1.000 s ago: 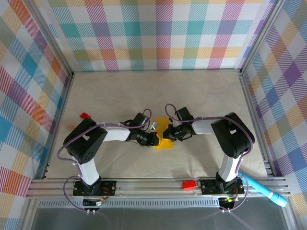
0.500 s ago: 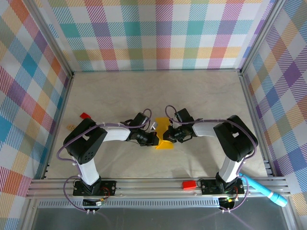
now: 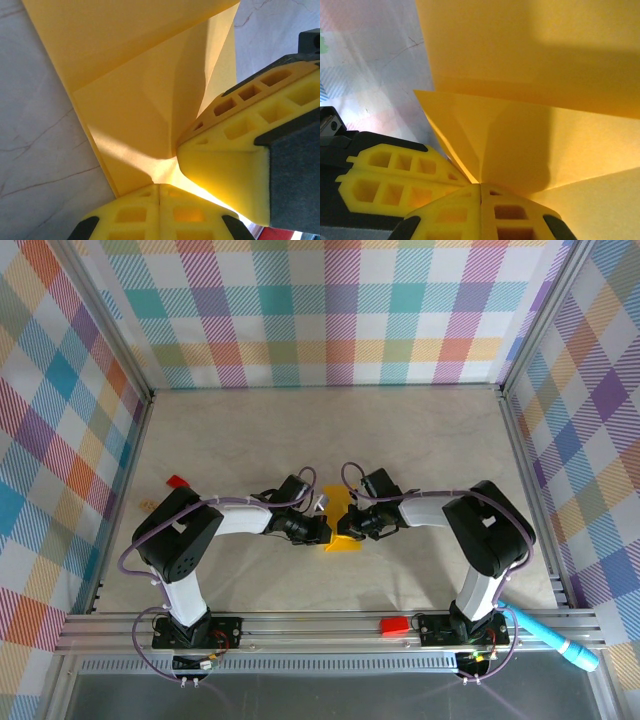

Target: Fold a paper plane with a square sheet of paper (fold left side to right side)

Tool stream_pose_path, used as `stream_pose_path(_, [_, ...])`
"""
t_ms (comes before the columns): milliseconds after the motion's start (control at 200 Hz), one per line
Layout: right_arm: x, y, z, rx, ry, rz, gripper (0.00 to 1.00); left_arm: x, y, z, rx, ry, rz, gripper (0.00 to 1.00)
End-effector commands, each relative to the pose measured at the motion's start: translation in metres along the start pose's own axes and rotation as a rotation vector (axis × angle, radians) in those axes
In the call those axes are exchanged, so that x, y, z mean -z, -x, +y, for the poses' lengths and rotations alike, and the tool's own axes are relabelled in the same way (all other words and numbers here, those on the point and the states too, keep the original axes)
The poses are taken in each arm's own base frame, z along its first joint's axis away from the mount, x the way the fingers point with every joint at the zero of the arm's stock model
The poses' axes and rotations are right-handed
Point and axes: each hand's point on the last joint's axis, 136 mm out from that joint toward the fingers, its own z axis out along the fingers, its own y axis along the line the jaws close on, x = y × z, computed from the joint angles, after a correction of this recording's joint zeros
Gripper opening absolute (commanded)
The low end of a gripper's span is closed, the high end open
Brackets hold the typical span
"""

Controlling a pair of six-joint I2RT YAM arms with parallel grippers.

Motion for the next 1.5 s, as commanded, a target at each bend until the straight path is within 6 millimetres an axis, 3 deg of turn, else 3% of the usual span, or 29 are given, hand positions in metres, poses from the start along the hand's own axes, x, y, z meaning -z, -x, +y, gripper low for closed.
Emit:
stream_pose_path(0, [-0.007,-0.006,-0.003,0.001,0.003,0.032,0.00,-0.004,-0.024,0.041,0.086,0.160,0.064,0.00])
stream_pose_path(370, [-0.005,-0.003,-0.033,-0.006,-0.116,0.018,0.00,-0.001,-0.033,0.053,0.084,0.225,0.096,0.00])
stream_pose_path(650, [0.008,0.020,-0.044,-0.030,-0.104,-0.021,0.00,-0.002,-0.036,0.055,0.081,0.227,0.101,0.00])
stream_pose_path(990, [0.039,0.055,-0.071,-0.094,-0.089,-0.100,0.00,-0.001,-0.032,0.048,0.076,0.193,0.083,0.00])
stream_pose_path(1260, [0.063,0.065,-0.032,-0.038,0.012,-0.160,0.00,0.005,-0.013,0.019,0.075,0.105,0.036,0.00])
stream_pose_path(1495, [0.040,0.052,0.001,0.004,0.095,-0.111,0.00,0.010,-0.003,0.006,0.064,0.074,0.015,0.00])
